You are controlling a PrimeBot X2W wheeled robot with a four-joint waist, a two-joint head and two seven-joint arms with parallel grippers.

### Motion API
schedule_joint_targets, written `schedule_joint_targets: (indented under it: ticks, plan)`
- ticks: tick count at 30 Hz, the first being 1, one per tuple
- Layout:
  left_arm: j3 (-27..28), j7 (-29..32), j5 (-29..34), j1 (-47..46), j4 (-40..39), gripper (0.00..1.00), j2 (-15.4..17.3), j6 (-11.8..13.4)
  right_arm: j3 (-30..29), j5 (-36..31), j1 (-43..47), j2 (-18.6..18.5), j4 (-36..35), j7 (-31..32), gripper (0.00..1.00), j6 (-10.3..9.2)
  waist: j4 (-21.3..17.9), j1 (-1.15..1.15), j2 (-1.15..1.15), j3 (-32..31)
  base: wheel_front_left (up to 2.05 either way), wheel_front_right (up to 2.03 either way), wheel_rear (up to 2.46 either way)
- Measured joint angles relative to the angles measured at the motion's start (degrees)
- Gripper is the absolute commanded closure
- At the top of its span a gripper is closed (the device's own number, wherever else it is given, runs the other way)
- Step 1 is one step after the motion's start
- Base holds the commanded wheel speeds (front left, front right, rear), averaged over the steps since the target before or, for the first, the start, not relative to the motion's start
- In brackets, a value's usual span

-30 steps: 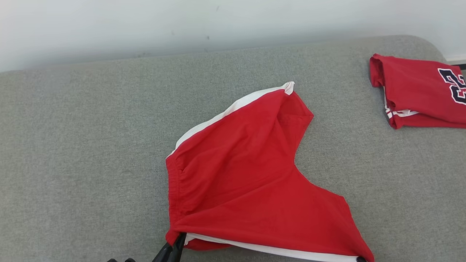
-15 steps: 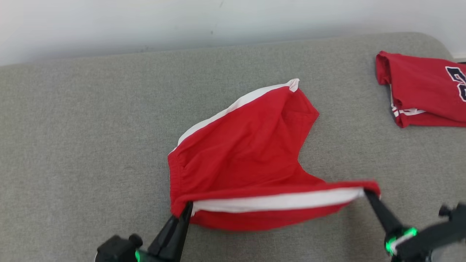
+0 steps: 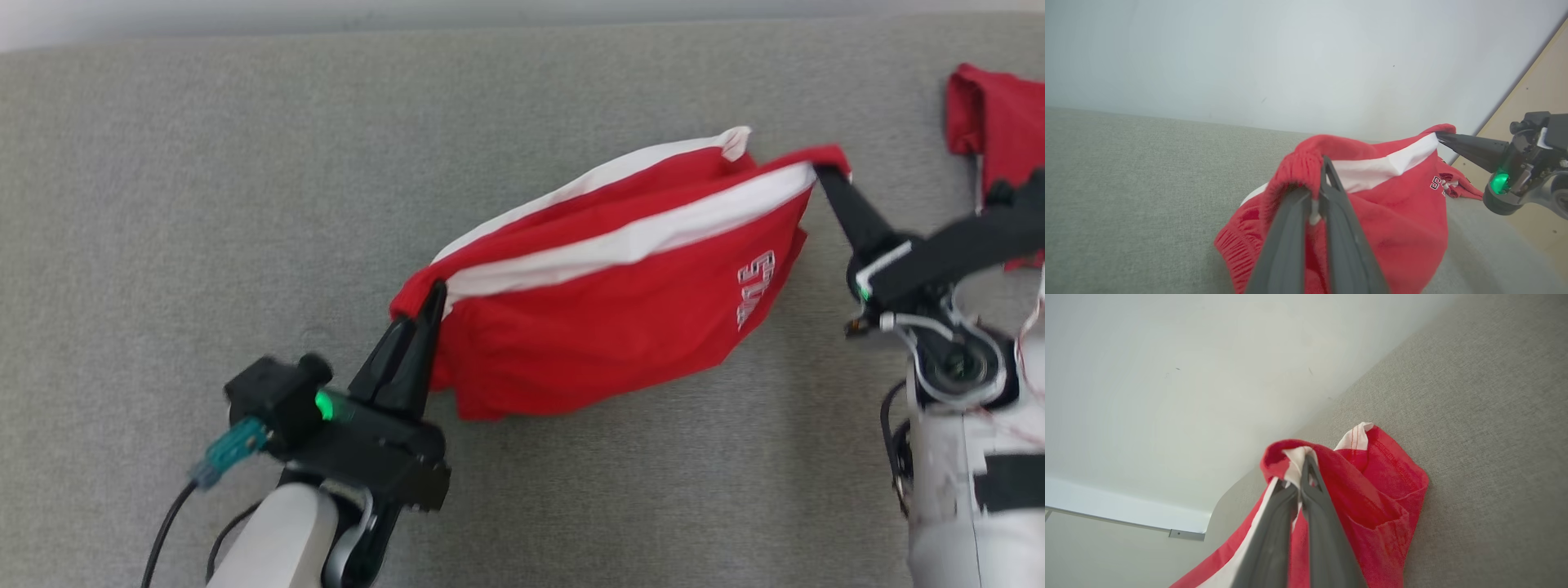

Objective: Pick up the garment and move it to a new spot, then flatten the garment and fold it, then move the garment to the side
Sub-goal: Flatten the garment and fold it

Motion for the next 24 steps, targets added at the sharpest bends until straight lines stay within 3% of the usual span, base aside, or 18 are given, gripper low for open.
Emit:
schedule_joint_targets:
  ticks: [8, 15, 16, 17, 18, 19, 24]
  plan:
    - [-1.67, 0.0, -0.9, -10.05, 8.92, 1.0, -2.07, -0.01, -4.45, -9.13, -14.71, -0.08, 15.92, -3.08, 1.0, 0.0, 3.17, 0.0, 0.0, 3.83, 0.0, 0.0, 0.0]
    - [-3.04, 0.0, -1.08, -14.22, 14.3, 1.0, -3.02, -0.01, -4.6, -13.56, -20.67, -0.49, 25.74, -6.64, 1.0, 0.0, 4.74, 0.0, 0.0, 6.38, 0.0, 0.0, 0.0]
    - [-3.08, 0.0, -1.07, -14.46, 14.68, 1.0, -3.09, -0.01, -4.15, -13.83, -21.0, -0.59, 26.3, -7.06, 0.78, 0.0, 4.89, 0.0, 0.0, 6.52, 0.0, 0.0, 0.0]
    - [-3.08, 0.0, -1.07, -14.46, 14.68, 0.76, -3.09, -0.01, -4.15, -13.83, -21.0, -0.59, 26.3, -7.06, 0.37, 0.0, 4.89, 0.0, 0.0, 6.52, 0.0, 0.0, 0.0]
    - [-2.94, 0.0, -0.9, -14.61, 14.89, 0.1, -3.13, -0.01, -3.65, -13.85, -21.24, -0.68, 26.59, -7.37, 0.0, 0.0, 5.0, 0.0, 0.01, 6.57, 0.0, 0.0, 0.0]
    - [-2.78, 0.0, -0.73, -14.61, 14.95, 0.0, -3.15, -0.01, -3.1, -13.72, -21.26, -0.83, 26.77, -7.61, 0.0, 0.0, 5.03, 0.0, 0.0, 6.49, 0.0, 0.0, 0.0]
    - [-1.56, 0.0, 1.19, -13.11, 14.18, 0.0, -3.42, -0.01, 2.6, -12.91, -18.95, -4.45, 24.2, -9.38, 0.0, 0.0, 4.9, -0.02, 0.0, 5.06, 0.0, 0.0, 0.0]
